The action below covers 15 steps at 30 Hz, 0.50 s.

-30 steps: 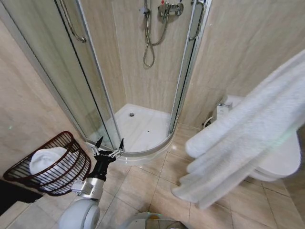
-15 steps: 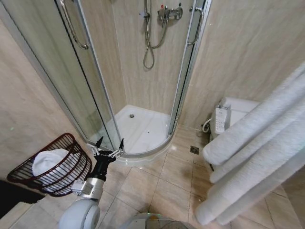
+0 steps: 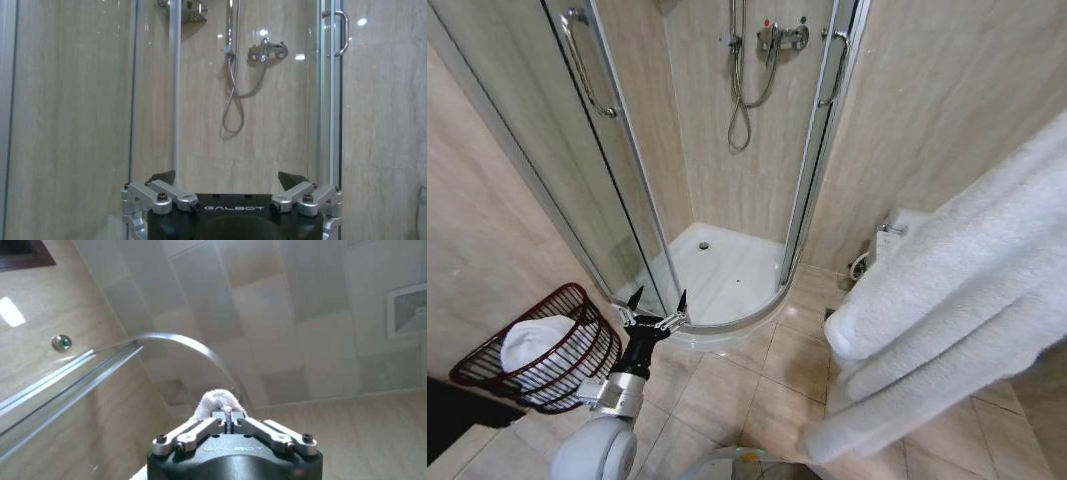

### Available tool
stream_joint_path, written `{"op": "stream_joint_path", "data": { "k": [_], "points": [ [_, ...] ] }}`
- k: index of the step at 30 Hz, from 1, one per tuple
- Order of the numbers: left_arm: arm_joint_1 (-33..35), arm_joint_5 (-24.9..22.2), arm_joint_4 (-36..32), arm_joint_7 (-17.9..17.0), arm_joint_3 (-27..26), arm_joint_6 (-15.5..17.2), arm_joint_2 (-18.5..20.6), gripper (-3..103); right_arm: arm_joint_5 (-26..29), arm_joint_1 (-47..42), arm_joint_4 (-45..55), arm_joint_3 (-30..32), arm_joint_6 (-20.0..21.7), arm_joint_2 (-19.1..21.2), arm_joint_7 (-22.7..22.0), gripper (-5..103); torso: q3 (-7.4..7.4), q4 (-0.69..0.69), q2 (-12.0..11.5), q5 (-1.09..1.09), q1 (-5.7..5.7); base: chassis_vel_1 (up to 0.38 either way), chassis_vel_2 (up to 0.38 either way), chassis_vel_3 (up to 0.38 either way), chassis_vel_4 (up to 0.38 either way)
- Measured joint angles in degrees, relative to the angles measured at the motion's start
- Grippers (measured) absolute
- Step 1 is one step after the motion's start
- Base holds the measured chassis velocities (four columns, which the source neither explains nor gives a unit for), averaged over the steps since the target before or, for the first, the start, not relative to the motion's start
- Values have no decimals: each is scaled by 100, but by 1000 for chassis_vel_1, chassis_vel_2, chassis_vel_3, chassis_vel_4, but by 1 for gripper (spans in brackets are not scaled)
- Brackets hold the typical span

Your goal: Discard the used towel into the hamper.

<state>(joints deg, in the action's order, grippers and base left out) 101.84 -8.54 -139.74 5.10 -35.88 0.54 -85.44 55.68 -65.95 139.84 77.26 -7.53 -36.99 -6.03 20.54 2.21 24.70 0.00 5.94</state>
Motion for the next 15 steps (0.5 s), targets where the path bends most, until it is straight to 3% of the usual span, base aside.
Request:
{"op": "stream_joint_path", "data": {
  "k": [8, 15],
  "points": [
    [0, 0, 0, 0, 0, 0, 0, 100, -208, -71, 134, -470, -89, 114, 25, 2, 130, 0, 201, 0, 73, 0, 0, 0, 0],
    [0, 0, 0, 0, 0, 0, 0, 100, -113, -240, 144, -281, -174, 246, 89, 2, 223, 0, 352, 0, 129, 0, 0, 0, 0]
  ]
}}
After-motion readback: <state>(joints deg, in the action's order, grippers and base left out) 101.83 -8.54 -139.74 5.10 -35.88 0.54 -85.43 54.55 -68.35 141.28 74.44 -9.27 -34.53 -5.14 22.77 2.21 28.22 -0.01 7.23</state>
